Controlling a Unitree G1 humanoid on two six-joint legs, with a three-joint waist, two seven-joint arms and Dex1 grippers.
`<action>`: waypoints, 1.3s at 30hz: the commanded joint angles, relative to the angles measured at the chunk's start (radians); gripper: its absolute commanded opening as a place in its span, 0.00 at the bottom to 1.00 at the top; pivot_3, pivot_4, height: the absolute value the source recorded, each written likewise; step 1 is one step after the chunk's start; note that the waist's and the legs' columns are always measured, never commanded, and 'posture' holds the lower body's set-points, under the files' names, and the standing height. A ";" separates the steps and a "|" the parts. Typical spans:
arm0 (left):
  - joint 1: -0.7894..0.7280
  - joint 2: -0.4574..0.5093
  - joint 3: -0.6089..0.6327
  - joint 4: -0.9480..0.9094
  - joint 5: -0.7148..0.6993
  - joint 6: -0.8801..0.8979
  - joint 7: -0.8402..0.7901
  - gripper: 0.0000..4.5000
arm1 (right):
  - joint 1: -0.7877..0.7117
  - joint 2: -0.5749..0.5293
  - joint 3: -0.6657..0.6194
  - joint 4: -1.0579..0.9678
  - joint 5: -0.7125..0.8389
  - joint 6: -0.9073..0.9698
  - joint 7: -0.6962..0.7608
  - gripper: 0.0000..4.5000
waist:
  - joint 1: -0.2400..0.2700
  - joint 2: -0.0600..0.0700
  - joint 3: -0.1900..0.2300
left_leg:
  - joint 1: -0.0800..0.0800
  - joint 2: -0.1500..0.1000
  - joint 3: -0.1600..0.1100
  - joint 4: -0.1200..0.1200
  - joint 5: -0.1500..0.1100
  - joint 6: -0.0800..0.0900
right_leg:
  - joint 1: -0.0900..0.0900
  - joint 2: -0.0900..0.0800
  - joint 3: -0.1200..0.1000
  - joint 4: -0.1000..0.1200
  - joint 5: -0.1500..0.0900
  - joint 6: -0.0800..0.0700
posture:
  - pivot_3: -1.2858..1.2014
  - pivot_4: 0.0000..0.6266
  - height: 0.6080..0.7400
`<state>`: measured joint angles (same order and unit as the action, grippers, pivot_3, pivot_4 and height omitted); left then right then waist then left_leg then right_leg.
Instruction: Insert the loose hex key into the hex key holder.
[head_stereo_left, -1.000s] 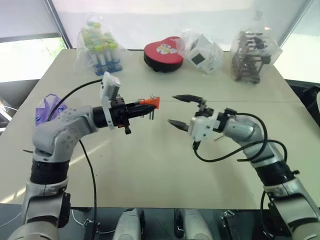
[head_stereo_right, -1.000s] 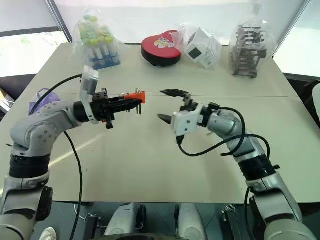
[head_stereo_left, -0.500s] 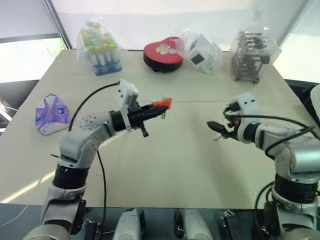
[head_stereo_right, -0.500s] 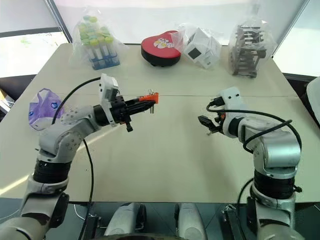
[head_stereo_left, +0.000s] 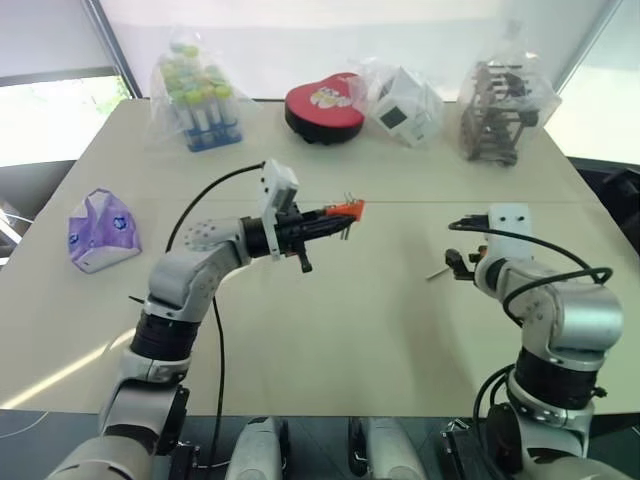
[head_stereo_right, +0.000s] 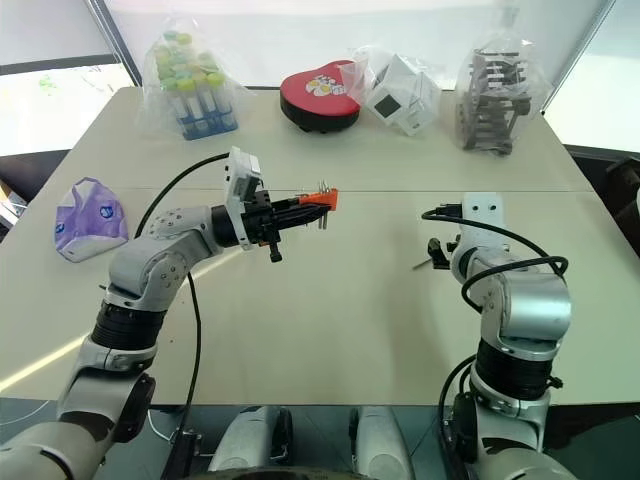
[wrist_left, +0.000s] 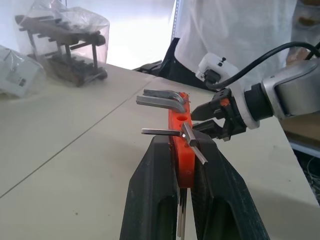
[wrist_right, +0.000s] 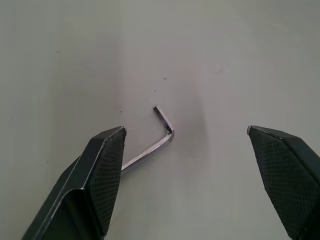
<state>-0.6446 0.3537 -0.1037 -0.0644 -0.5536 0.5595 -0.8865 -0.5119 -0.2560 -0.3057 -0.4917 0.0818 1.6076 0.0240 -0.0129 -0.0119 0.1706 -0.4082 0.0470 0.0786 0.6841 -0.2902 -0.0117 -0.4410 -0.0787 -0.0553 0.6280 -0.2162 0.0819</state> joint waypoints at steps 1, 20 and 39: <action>-0.034 -0.006 0.009 -0.003 0.012 -0.033 -0.008 0.00 | -0.037 0.051 -0.035 0.017 -0.011 0.007 -0.051 0.89 | 0.000 0.000 0.000 | 0.000 0.000 0.000 0.000 0.000 0.000 | 0.000 0.000 0.000 0.000 0.000 0.000 | 0.52 0.24 1.00; -0.015 -0.005 0.022 -0.031 0.023 -0.028 0.031 0.00 | -0.055 0.094 -0.047 0.140 0.049 0.007 -0.159 0.24 | 0.001 0.000 0.000 | 0.000 0.000 0.000 0.000 0.000 0.000 | 0.000 0.000 0.000 0.000 0.000 0.000 | 0.52 0.24 1.00; -0.047 -0.021 0.022 0.009 0.030 -0.047 0.048 0.00 | 0.034 0.023 0.211 -0.004 0.150 -0.982 0.265 0.00 | -0.002 0.000 0.001 | -0.001 0.000 0.000 -0.001 0.000 0.000 | -0.001 0.000 0.000 -0.001 0.000 0.001 | 0.52 0.24 1.00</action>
<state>-0.6644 0.3360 -0.1000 -0.0410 -0.5290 0.5344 -0.8396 -0.4864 -0.2356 -0.1301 -0.4712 0.2045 0.8037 0.1975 -0.0146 -0.0118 0.1714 -0.4088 0.0470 0.0781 0.6828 -0.2904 -0.0114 -0.4415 -0.0783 -0.0553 0.6263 -0.2165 0.0827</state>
